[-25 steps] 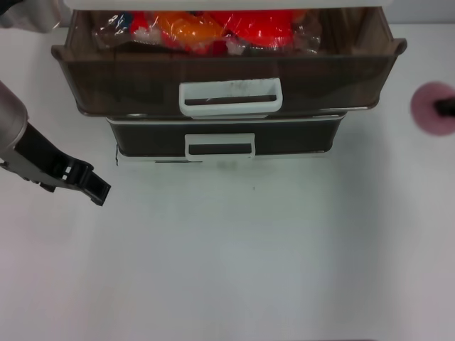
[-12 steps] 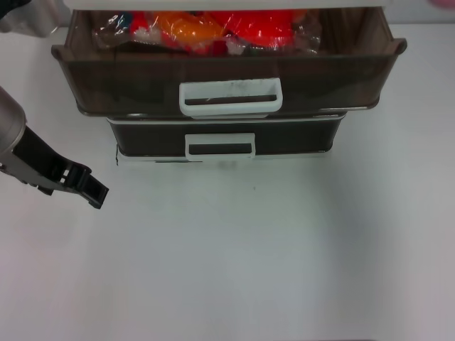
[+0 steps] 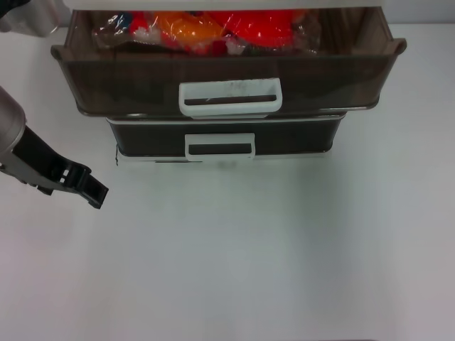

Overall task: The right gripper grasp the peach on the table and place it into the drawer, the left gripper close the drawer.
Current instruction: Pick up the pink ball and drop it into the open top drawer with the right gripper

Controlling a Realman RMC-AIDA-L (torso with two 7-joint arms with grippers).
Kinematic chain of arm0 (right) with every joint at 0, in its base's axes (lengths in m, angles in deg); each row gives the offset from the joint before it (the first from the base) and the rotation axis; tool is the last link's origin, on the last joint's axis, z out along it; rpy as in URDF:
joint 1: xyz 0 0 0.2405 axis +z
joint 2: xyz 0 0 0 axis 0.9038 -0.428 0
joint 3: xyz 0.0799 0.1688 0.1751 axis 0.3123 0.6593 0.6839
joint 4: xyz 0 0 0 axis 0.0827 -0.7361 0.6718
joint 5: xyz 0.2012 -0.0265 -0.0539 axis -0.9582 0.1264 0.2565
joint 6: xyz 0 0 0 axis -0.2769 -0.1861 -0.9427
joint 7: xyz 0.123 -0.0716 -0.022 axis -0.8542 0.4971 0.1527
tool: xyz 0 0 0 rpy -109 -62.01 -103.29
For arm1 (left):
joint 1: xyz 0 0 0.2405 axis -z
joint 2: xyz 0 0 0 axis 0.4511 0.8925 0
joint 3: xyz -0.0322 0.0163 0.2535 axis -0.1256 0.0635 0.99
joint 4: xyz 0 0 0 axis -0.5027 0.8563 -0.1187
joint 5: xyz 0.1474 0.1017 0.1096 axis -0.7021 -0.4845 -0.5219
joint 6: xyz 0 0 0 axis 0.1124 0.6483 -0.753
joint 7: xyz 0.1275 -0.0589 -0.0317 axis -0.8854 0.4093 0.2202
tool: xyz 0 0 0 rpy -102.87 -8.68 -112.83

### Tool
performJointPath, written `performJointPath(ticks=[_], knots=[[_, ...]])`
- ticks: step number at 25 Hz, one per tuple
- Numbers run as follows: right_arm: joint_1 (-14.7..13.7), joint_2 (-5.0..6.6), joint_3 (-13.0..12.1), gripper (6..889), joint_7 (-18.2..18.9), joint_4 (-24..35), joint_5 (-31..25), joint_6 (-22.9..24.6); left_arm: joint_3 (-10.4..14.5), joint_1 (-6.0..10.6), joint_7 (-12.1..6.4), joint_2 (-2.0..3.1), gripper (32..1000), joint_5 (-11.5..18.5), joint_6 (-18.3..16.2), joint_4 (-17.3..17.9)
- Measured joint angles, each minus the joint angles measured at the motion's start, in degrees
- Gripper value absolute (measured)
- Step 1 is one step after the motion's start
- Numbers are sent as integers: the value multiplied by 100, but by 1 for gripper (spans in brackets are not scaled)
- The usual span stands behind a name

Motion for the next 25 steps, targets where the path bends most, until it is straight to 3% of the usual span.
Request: performJointPath(ticks=[5,9,25], knots=[[316,-4,-277,63,78,-613,-25,0,-2,9,3,-2,798,0,-3,1],[357,-16,-414,66,100,-712,-16,2,0,20,4,1,798,2,-2,-14],[334,-62,-435,80,122,-716,9,-42,2,40,4,1,798,-1,7,-15]])
